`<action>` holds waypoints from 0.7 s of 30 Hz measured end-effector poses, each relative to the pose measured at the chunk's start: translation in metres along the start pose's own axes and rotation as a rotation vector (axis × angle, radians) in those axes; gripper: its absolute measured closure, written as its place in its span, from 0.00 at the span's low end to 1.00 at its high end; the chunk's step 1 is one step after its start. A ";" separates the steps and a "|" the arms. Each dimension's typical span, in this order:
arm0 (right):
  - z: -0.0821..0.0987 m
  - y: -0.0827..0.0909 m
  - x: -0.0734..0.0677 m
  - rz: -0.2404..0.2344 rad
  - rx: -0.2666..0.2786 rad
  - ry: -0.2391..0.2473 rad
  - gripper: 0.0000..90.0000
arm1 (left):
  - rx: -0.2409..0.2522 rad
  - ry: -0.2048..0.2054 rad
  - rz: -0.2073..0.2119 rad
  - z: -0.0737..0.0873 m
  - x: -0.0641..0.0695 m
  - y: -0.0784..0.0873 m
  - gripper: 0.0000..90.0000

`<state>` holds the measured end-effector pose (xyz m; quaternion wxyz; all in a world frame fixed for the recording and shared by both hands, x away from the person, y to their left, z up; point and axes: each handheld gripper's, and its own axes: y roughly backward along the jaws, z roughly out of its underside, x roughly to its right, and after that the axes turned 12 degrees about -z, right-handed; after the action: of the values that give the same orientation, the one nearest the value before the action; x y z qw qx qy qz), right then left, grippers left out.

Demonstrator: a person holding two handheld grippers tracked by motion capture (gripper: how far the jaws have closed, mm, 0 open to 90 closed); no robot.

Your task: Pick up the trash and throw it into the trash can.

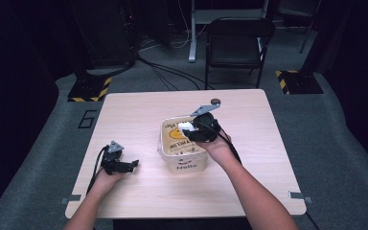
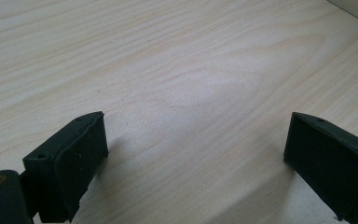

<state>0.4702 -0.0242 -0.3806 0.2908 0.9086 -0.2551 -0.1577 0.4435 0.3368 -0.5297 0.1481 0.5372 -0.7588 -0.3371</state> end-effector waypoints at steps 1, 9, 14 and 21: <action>0.000 -0.001 0.000 -0.001 -0.003 -0.002 0.57 | 0.000 0.000 0.000 0.000 0.000 0.000 0.07; 0.002 -0.010 0.001 0.005 -0.036 0.003 0.57 | 0.000 0.000 0.000 0.000 0.000 0.000 0.07; 0.003 -0.013 0.002 0.013 -0.051 0.005 0.57 | 0.000 0.000 0.000 0.000 0.000 0.000 0.07; 0.005 -0.015 0.006 0.011 -0.066 -0.005 0.56 | 0.000 0.000 0.000 0.000 0.000 0.000 0.07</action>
<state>0.4785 -0.0193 -0.3949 0.3209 0.8967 -0.2555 -0.1666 0.4435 0.3368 -0.5297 0.1481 0.5372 -0.7589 -0.3371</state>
